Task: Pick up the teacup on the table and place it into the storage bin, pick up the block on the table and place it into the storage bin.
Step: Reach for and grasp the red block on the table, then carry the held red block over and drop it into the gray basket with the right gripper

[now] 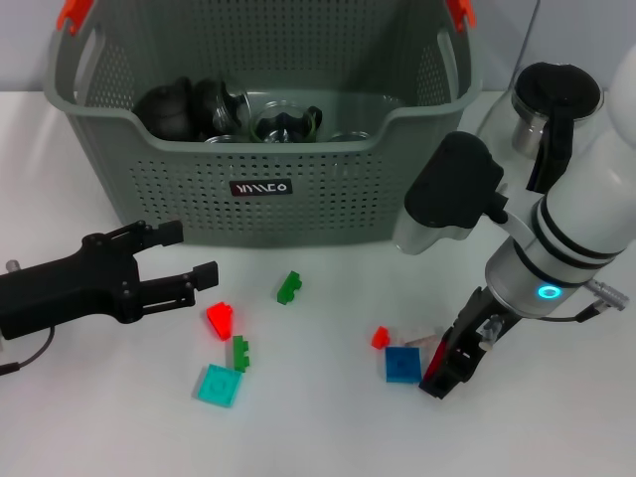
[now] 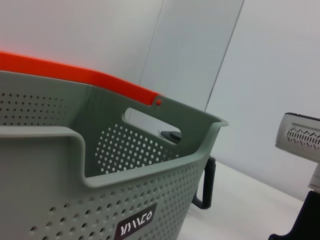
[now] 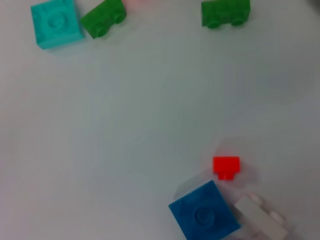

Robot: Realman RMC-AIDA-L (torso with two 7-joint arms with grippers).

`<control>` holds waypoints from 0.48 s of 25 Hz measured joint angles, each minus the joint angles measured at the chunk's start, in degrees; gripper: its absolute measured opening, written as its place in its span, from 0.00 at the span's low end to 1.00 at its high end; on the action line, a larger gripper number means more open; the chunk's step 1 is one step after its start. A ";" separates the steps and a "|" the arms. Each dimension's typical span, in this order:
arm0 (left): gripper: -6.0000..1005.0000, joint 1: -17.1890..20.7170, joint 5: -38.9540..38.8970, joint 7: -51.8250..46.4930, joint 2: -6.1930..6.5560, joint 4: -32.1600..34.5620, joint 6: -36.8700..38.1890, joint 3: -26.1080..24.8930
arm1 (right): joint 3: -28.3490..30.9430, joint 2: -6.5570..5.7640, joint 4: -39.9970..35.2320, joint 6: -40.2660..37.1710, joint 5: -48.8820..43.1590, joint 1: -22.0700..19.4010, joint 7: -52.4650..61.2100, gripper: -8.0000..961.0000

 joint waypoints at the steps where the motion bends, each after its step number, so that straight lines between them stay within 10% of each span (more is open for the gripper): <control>1: 0.88 0.00 0.00 0.00 0.02 0.00 -0.02 0.00 | -0.23 -0.02 0.00 0.12 0.01 0.09 0.21 0.85; 12: 0.88 0.06 0.00 -0.40 0.14 0.02 0.11 -0.01 | 3.37 -0.56 -15.76 -9.26 0.00 -4.15 1.71 0.72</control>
